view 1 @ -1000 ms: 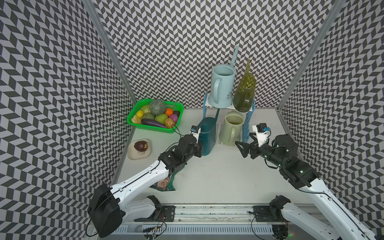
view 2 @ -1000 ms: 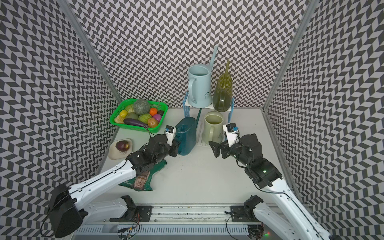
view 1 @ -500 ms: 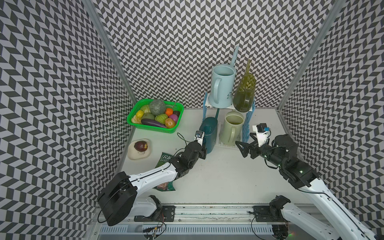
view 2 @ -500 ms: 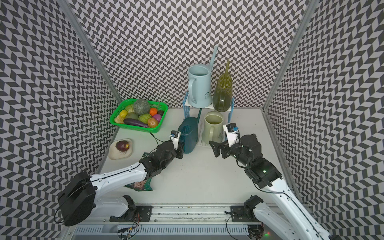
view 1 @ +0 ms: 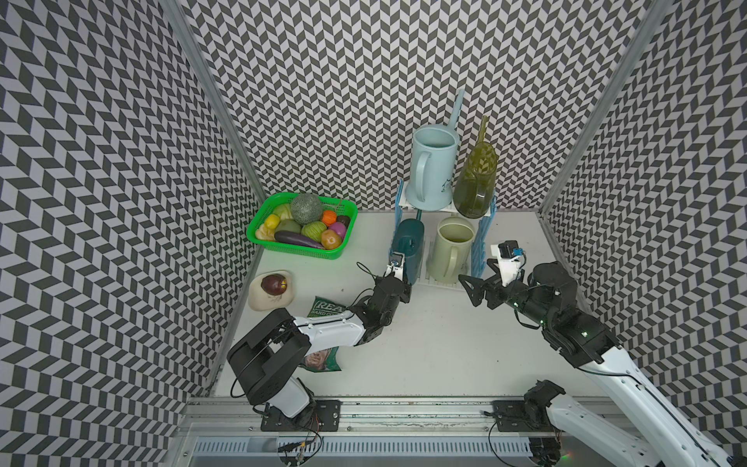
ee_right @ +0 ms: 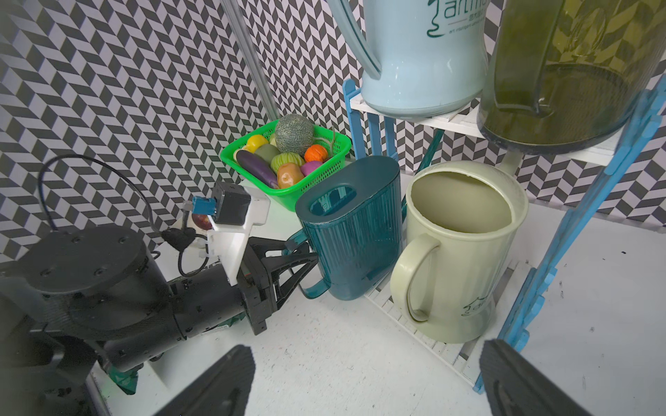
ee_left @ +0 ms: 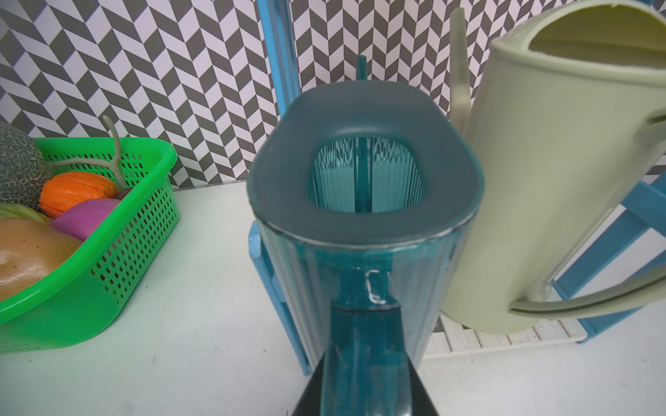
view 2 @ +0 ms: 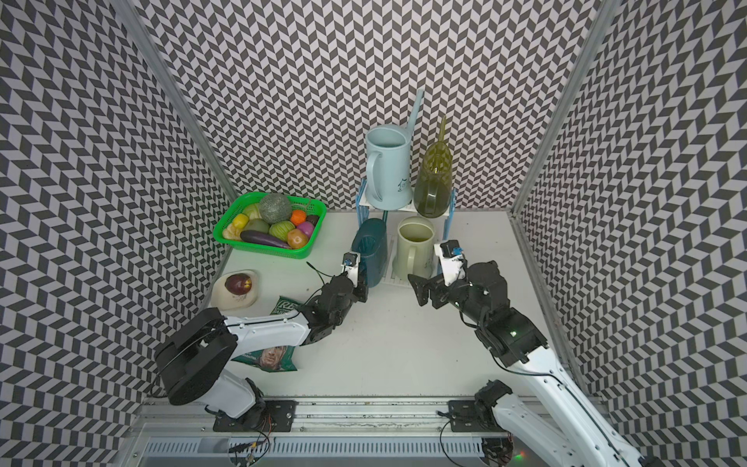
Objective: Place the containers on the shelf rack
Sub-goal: 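Place the container on the shelf.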
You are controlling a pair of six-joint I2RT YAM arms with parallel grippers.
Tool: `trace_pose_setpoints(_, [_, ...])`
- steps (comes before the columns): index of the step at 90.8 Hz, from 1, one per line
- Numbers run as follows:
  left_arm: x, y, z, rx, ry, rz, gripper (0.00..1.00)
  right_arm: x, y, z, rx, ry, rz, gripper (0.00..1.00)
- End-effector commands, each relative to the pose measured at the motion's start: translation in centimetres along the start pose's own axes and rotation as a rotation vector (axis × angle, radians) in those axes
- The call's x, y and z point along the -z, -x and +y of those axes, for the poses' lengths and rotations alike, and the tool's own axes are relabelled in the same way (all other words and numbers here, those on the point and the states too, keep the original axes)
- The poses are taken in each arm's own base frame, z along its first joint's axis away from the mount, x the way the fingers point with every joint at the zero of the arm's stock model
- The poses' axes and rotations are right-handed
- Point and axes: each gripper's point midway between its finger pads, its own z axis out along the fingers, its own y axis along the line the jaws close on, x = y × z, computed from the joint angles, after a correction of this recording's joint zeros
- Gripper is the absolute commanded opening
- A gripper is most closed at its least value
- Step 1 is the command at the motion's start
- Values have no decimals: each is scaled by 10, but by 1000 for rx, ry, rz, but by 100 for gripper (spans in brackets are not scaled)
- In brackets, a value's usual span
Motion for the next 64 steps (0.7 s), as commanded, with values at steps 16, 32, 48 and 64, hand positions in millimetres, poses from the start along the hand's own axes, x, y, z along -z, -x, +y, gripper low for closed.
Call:
trace_pose_setpoints(16, [-16, 36, -7, 46, 34, -127, 0, -2, 2, -8, 17, -36, -24, 100])
trace_pose_setpoints(32, [-21, 35, -12, 39, 13, -121, 0, -4, -1, -9, 21, -41, -18, 100])
trace_pose_setpoints(48, [-28, 33, -14, 40, 8, -103, 0, -7, -4, -9, 20, -37, -13, 100])
trace_pose_setpoints(64, [-34, 29, -15, 40, 15, -86, 0, -9, -4, -9, 20, -35, -11, 100])
